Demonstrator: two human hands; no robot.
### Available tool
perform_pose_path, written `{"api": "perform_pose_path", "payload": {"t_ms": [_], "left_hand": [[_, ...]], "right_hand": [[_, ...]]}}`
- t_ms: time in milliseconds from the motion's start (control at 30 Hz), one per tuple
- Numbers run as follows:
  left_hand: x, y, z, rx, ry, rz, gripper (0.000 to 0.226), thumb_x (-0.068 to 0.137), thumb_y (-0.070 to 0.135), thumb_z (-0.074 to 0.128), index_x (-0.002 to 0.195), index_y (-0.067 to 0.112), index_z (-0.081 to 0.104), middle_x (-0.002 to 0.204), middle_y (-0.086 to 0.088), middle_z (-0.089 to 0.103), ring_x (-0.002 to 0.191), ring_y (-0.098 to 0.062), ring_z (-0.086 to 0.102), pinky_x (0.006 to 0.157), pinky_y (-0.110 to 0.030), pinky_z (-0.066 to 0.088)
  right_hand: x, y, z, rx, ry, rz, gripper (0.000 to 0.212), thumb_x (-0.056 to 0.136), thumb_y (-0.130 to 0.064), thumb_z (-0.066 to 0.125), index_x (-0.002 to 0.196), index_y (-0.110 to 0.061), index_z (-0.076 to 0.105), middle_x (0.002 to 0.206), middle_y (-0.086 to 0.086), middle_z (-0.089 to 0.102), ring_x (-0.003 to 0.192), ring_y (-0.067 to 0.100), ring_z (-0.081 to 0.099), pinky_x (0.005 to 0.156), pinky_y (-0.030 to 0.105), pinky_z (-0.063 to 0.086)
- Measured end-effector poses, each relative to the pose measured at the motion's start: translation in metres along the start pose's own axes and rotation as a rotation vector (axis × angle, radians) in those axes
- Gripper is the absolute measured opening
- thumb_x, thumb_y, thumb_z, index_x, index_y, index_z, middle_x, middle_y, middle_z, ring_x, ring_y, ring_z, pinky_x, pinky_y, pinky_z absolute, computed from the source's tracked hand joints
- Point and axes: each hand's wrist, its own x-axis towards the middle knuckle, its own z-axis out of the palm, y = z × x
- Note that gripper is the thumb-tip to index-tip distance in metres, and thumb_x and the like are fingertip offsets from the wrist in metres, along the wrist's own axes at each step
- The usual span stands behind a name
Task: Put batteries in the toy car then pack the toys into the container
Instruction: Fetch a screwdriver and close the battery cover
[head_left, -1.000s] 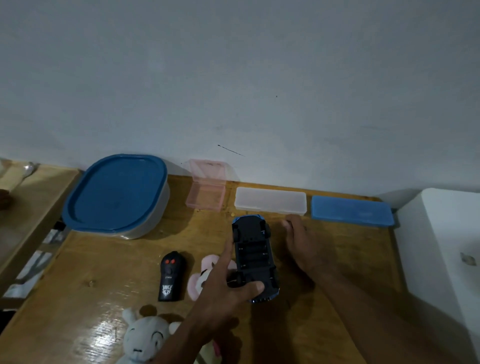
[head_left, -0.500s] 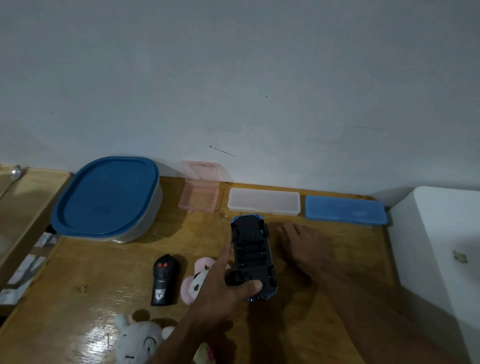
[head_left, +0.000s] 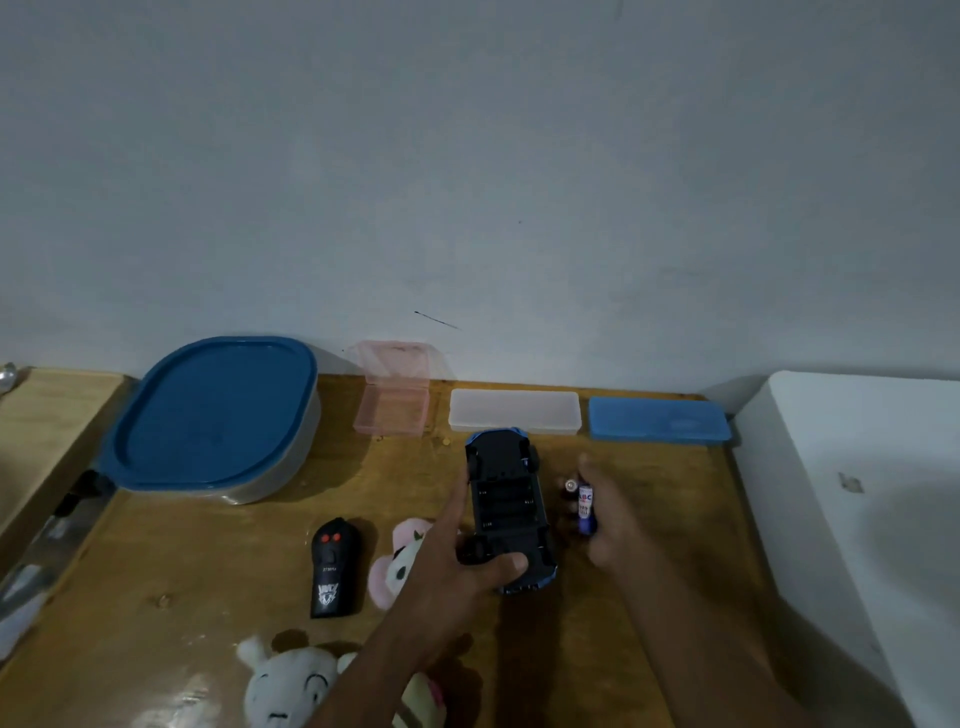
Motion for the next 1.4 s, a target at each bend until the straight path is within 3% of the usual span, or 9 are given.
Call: {"api": "perform_pose_path", "payload": {"t_ms": [233, 433, 567, 800, 900, 1000, 1100, 1267, 1400], "left_hand": [[-0.025, 0.005, -0.008, -0.007, -0.132, 0.029, 0.104, 0.078, 0.002, 0.078, 0.151, 0.045, 0.018, 0.116, -0.002, 0.072, 0.106, -0.017, 0.069, 0.093, -0.042, 0.055], [-0.056, -0.002, -0.017, 0.033, -0.230, 0.120, 0.094, 0.079, 0.000, 0.077, 0.144, 0.045, 0.025, 0.106, 0.018, 0.072, 0.097, -0.001, 0.069, 0.077, -0.020, 0.057], [-0.078, -0.010, -0.022, 0.040, -0.312, 0.146, 0.089, 0.081, 0.000, 0.076, 0.135, 0.051, 0.027, 0.112, 0.016, 0.070, 0.101, -0.003, 0.069, 0.077, -0.020, 0.056], [-0.100, -0.016, -0.019, 0.066, -0.385, 0.230, 0.081, 0.081, 0.003, 0.076, 0.141, 0.037, 0.032, 0.117, 0.017, 0.069, 0.108, -0.005, 0.066, 0.080, -0.019, 0.054], [-0.105, -0.017, -0.017, 0.069, -0.368, 0.240, 0.087, 0.077, 0.010, 0.078, 0.144, 0.038, 0.029, 0.120, 0.010, 0.069, 0.110, -0.008, 0.066, 0.083, -0.021, 0.055], [-0.106, -0.016, -0.010, 0.058, -0.347, 0.255, 0.086, 0.080, 0.005, 0.076, 0.144, 0.039, 0.030, 0.120, 0.009, 0.069, 0.109, -0.008, 0.066, 0.082, -0.019, 0.054], [-0.106, -0.014, 0.001, 0.041, -0.302, 0.245, 0.089, 0.081, 0.002, 0.075, 0.141, 0.048, 0.027, 0.114, 0.016, 0.071, 0.105, -0.002, 0.067, 0.079, -0.017, 0.055], [-0.108, -0.010, 0.020, 0.042, -0.266, 0.219, 0.104, 0.078, 0.003, 0.079, 0.151, 0.044, 0.017, 0.122, 0.009, 0.068, 0.110, -0.013, 0.067, 0.095, -0.045, 0.054], [-0.111, -0.013, 0.030, 0.052, -0.222, 0.176, 0.110, 0.071, 0.017, 0.086, 0.148, 0.054, 0.016, 0.128, 0.007, 0.065, 0.114, -0.019, 0.065, 0.094, -0.051, 0.054]], "right_hand": [[-0.052, 0.034, -0.017, 0.380, -0.070, 0.017, 0.037, 0.094, -0.038, 0.048, 0.066, -0.013, 0.052, 0.051, 0.002, 0.050, 0.033, 0.010, 0.042, 0.031, 0.017, 0.034], [-0.112, 0.057, -0.010, 0.176, -0.048, -0.089, 0.021, 0.088, -0.012, 0.045, 0.068, -0.010, 0.049, 0.055, 0.001, 0.044, 0.031, 0.006, 0.033, 0.026, 0.015, 0.023], [-0.144, 0.079, -0.015, 0.135, 0.025, -0.187, 0.026, 0.096, -0.020, 0.050, 0.075, -0.009, 0.060, 0.071, 0.005, 0.053, 0.035, 0.005, 0.035, 0.028, 0.017, 0.026], [-0.186, 0.096, -0.016, -0.005, 0.111, -0.288, 0.035, 0.090, -0.041, 0.059, 0.101, -0.007, 0.061, 0.054, -0.003, 0.047, 0.038, 0.004, 0.036, 0.031, 0.018, 0.026], [-0.198, 0.094, -0.018, -0.109, 0.175, -0.365, 0.031, 0.089, -0.035, 0.063, 0.107, -0.010, 0.066, 0.069, 0.000, 0.058, 0.043, 0.005, 0.037, 0.032, 0.018, 0.026], [-0.207, 0.086, -0.016, -0.212, 0.297, -0.458, 0.025, 0.083, -0.030, 0.072, 0.103, -0.015, 0.068, 0.088, 0.004, 0.070, 0.049, 0.009, 0.040, 0.037, 0.021, 0.030], [-0.213, 0.077, -0.013, -0.228, 0.388, -0.551, 0.023, 0.077, -0.030, 0.078, 0.091, -0.014, 0.069, 0.083, 0.004, 0.070, 0.055, 0.011, 0.045, 0.043, 0.024, 0.036], [-0.220, 0.064, -0.013, -0.234, 0.407, -0.664, 0.019, 0.075, -0.026, 0.080, 0.086, -0.016, 0.068, 0.083, -0.001, 0.067, 0.070, 0.011, 0.055, 0.055, 0.026, 0.043], [-0.218, 0.060, -0.015, -0.264, 0.428, -0.751, 0.016, 0.074, -0.022, 0.080, 0.083, -0.017, 0.068, 0.084, -0.002, 0.070, 0.080, 0.012, 0.064, 0.066, 0.028, 0.051]]}}
